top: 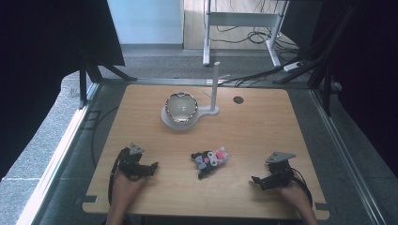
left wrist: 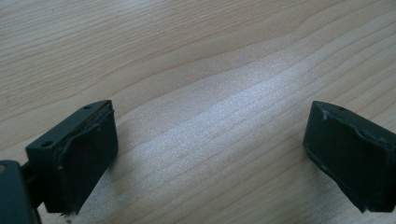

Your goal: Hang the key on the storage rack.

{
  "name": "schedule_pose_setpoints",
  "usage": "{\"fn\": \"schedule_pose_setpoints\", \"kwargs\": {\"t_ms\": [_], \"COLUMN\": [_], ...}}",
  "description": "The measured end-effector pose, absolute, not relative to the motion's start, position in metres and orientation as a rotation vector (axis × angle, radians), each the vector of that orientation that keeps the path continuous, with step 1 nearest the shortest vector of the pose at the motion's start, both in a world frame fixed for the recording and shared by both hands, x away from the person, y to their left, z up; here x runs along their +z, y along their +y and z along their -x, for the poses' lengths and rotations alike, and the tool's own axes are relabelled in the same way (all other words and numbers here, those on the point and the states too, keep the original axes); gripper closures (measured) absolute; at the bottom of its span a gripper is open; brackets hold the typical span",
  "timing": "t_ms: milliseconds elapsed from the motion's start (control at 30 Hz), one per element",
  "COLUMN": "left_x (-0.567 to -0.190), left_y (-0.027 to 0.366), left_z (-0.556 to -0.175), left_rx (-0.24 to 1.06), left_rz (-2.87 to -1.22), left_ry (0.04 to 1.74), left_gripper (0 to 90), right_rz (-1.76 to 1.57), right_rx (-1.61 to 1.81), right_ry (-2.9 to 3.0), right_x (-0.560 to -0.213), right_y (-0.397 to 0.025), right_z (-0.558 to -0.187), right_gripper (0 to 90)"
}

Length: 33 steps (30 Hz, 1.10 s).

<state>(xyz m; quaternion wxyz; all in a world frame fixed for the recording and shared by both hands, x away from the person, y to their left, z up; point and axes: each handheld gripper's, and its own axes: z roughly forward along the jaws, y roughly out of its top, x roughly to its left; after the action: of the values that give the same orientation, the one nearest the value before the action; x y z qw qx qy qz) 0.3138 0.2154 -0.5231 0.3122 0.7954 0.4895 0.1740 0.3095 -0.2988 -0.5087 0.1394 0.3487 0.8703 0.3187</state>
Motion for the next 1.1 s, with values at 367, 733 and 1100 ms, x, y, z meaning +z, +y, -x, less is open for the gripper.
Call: {"fn": "schedule_pose_setpoints", "kwargs": {"t_ms": [367, 733, 1100], "left_x": [-0.523, -0.523, -0.523], "left_y": [0.215, 0.215, 0.215], "left_z": [-0.314, -0.314, -0.314], "left_rx": [0.459, 0.459, 0.459], "left_rz": [-2.099, -2.099, -2.099], "left_ry": [1.291, 1.291, 1.291], "left_gripper": [3.1, 3.2, 3.1], "right_rz": [-0.959, -0.905, -0.842], "right_rx": [0.898, 0.865, 0.824], "right_ry": [2.583, 2.644, 2.696], "right_x": [-0.499, -0.49, -0.48], "right_y": [-0.293, -0.284, -0.275], "right_z": [-0.32, -0.331, -0.341], "right_gripper": [0.0, 0.2, 0.9]}}
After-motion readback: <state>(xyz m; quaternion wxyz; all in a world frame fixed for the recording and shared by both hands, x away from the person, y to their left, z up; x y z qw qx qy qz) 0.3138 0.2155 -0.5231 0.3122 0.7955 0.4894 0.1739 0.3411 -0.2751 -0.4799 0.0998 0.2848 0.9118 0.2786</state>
